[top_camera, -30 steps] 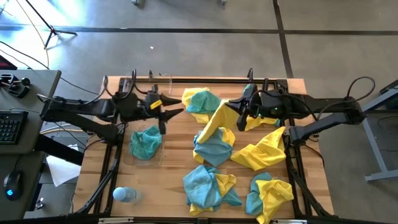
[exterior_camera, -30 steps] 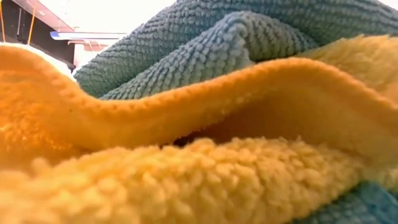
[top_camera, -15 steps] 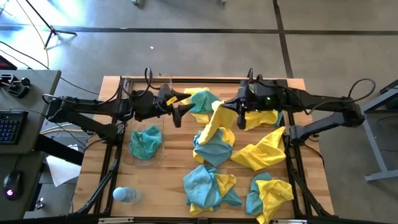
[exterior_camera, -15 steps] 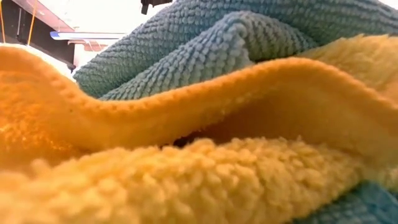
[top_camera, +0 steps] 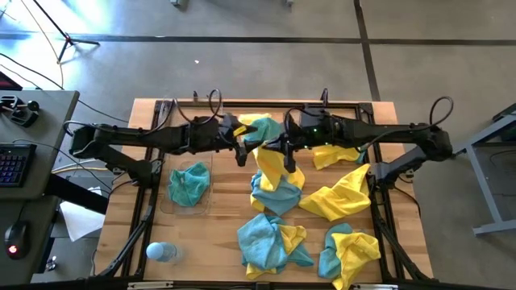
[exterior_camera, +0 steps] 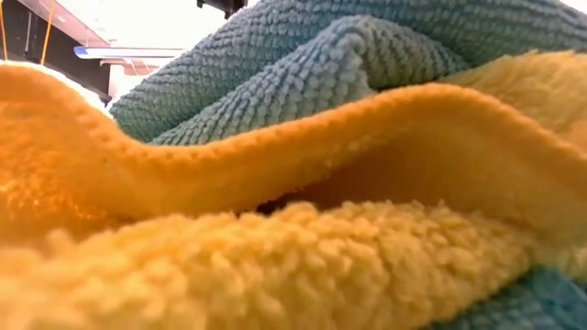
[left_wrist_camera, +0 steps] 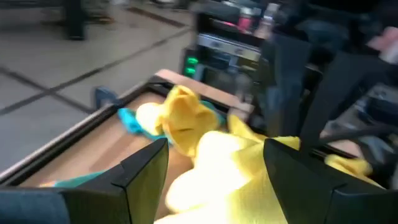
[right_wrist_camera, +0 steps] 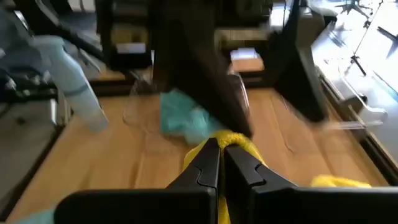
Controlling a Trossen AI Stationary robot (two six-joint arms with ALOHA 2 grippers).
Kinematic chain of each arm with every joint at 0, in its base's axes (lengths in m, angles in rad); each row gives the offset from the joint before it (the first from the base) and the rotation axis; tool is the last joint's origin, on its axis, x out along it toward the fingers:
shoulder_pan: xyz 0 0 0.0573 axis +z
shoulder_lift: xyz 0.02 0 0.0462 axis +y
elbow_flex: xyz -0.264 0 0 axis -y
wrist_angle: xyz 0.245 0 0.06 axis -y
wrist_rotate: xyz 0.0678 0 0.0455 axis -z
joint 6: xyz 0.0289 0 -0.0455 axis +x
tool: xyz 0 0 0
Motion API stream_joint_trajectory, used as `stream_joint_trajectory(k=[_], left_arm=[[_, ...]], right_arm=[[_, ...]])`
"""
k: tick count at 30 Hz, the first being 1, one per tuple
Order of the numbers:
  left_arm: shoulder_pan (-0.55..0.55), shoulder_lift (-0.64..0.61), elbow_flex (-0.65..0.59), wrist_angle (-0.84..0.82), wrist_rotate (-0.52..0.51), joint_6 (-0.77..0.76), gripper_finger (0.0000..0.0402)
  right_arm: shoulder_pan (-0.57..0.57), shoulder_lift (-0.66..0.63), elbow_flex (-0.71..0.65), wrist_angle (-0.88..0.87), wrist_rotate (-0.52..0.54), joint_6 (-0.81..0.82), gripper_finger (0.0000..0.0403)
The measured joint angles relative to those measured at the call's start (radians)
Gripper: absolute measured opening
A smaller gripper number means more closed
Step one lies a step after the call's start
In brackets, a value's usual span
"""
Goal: Sort microfiber towel by color & place in baskets
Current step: Put the yellow microfiber cloth into the top transparent bin
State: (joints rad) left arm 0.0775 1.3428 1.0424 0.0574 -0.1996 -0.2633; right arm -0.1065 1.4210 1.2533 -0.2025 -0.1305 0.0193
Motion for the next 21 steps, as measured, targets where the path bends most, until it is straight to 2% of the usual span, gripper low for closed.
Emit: stream_joint_trajectory(k=[3,6,10,16,19,21], left_arm=[[0.040,0.018,0.002,0.020,0.063,0.011,0.0252],[0.081,0.036,0.000,-0.001,0.150,0.011,0.0252],[0.116,0.039,0.000,0.002,0.277,0.016,0.0252],[0.176,0.006,0.000,0.061,0.270,0.092,0.0252],[0.217,-0.020,0.000,0.144,0.288,0.118,0.0252],[0.242,-0.032,0.000,0.182,0.358,0.136,0.0252]], right_arm=[[-0.007,0.001,-0.002,0.070,-0.008,0.001,0.0000],[-0.007,-0.006,-0.002,0.135,0.035,0.002,0.0000],[-0.017,-0.009,0.024,0.140,0.069,0.000,0.0000],[-0.035,-0.009,0.036,0.051,-0.050,0.022,0.0000],[-0.043,-0.009,0.036,-0.039,-0.028,0.036,0.0000],[-0.051,-0.009,0.036,-0.055,0.038,0.054,0.0000]])
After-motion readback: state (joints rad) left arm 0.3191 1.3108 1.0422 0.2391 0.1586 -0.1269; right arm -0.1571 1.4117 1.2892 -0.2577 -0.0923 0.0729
